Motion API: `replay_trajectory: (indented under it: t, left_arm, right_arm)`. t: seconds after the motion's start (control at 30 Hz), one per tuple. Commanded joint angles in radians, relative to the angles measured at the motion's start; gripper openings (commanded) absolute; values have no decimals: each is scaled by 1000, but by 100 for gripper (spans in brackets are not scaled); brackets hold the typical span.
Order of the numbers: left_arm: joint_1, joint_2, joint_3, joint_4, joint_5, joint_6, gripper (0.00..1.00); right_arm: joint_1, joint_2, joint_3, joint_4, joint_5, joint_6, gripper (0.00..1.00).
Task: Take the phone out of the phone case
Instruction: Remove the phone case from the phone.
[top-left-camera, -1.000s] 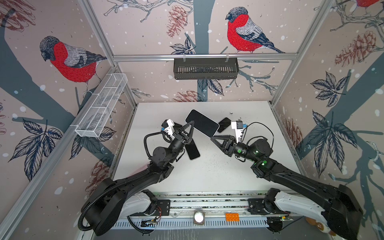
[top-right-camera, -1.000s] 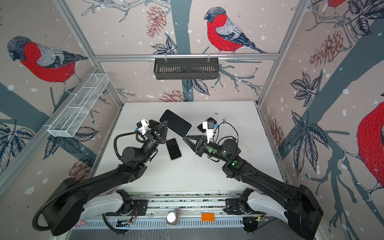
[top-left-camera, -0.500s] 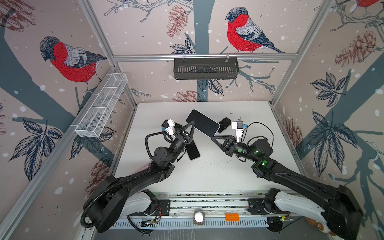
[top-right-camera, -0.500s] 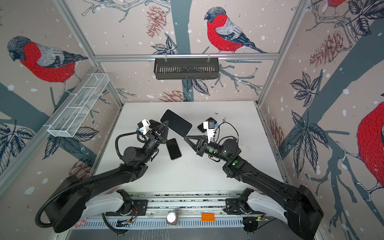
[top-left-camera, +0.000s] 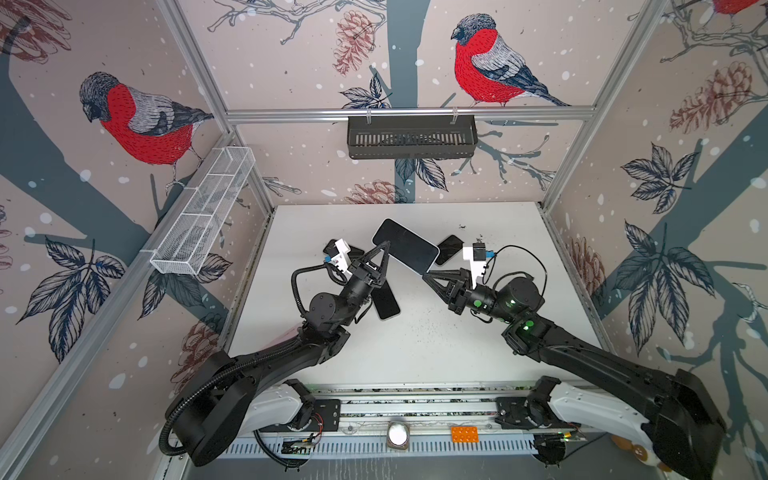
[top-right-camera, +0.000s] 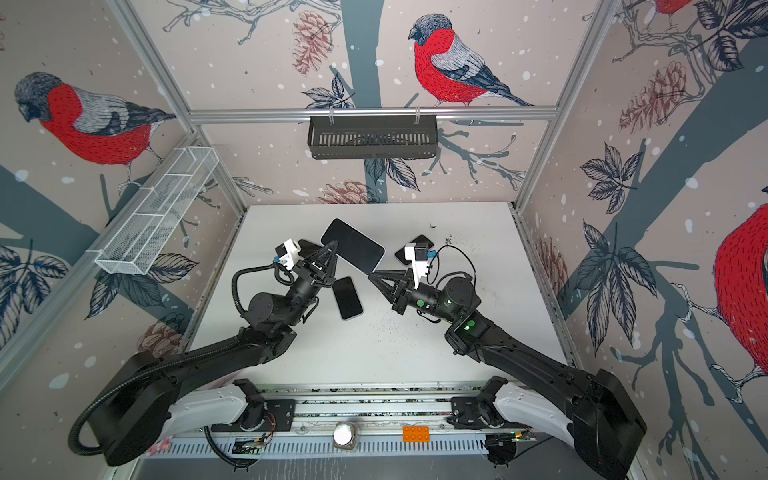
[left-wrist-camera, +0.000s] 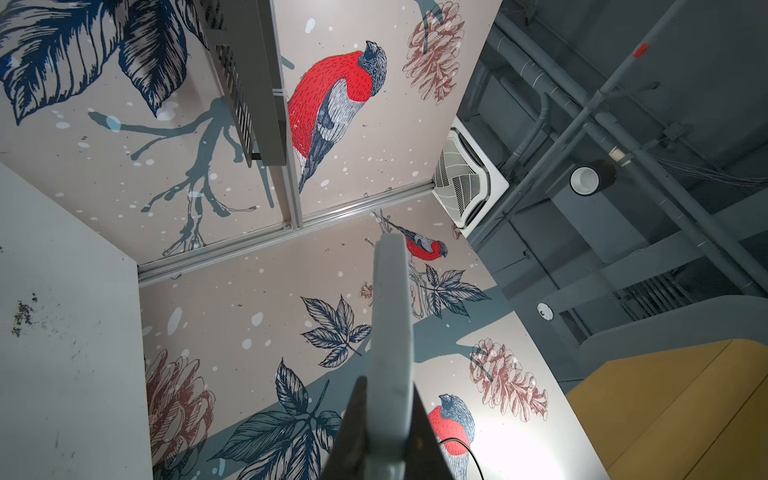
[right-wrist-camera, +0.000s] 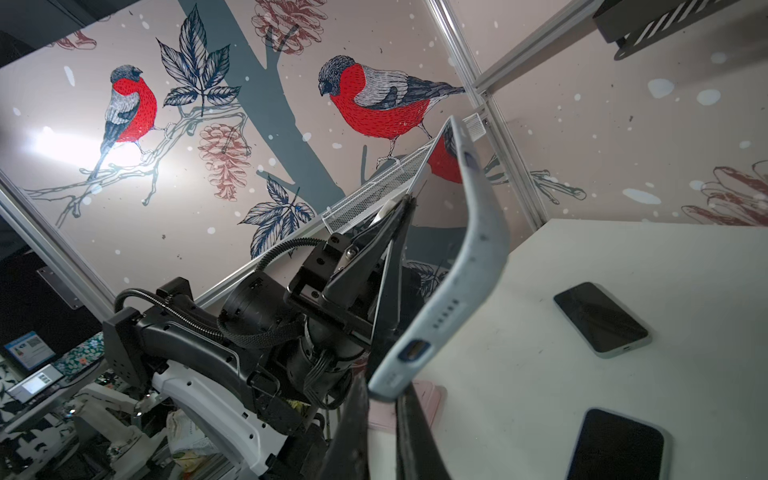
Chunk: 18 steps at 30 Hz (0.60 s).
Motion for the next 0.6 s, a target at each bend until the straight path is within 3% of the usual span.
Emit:
replay_trajectory:
  t: [0.0, 0.37, 0.57]
  left_arm:
    - [-20, -7, 15, 65, 63, -48, 0]
    - [-25, -8, 36, 47, 78, -83, 0]
    - [-25, -4, 43, 59, 77, -87, 0]
  right_arm:
    - [3, 18, 13, -82, 99, -140, 1]
    - [-1, 41, 37, -134, 248, -249, 1]
    - [-8, 49, 42, -142, 258, -235, 1]
